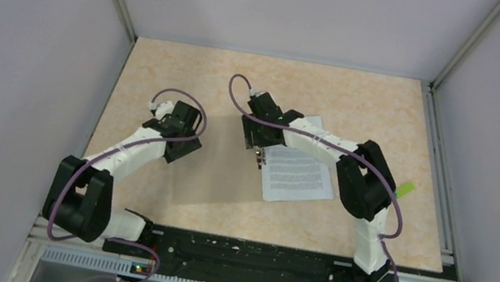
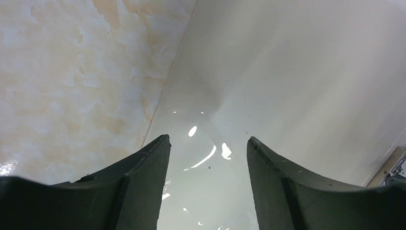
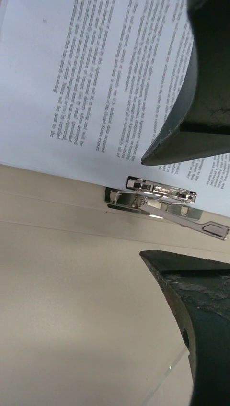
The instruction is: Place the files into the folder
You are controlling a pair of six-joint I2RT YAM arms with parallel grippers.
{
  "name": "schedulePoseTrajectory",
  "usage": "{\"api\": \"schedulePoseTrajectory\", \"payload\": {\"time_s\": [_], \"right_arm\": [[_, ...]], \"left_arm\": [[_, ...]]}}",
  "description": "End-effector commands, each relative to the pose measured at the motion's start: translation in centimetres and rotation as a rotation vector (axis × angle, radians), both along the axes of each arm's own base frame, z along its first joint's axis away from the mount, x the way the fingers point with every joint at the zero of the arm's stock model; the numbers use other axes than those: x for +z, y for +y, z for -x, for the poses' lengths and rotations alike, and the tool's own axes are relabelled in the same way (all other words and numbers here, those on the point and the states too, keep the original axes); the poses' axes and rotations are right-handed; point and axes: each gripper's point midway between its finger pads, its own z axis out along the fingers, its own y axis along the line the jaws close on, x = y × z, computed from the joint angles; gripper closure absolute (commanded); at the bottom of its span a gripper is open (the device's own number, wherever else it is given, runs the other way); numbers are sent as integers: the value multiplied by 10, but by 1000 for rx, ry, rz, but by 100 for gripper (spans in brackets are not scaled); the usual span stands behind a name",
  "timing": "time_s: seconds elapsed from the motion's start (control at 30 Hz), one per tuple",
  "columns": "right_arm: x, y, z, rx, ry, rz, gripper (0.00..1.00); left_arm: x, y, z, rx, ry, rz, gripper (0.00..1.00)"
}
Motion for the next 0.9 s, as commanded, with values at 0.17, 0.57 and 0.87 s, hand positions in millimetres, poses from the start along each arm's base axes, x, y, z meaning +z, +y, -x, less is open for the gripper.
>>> {"api": "schedulePoseTrajectory", "payload": {"time_s": [0.17,0.57,0.87], "right_arm": [[87,-6,25,9,-164,58,58],[75,-1,44,50,-169,175,81],[67,9,40,68,-175,195,82]], "left_arm": [[-11,-9,15,15,49,73,37],[-32,-3,29,123,91,82,40],[-39,-2,31,148,103,86,40]]}}
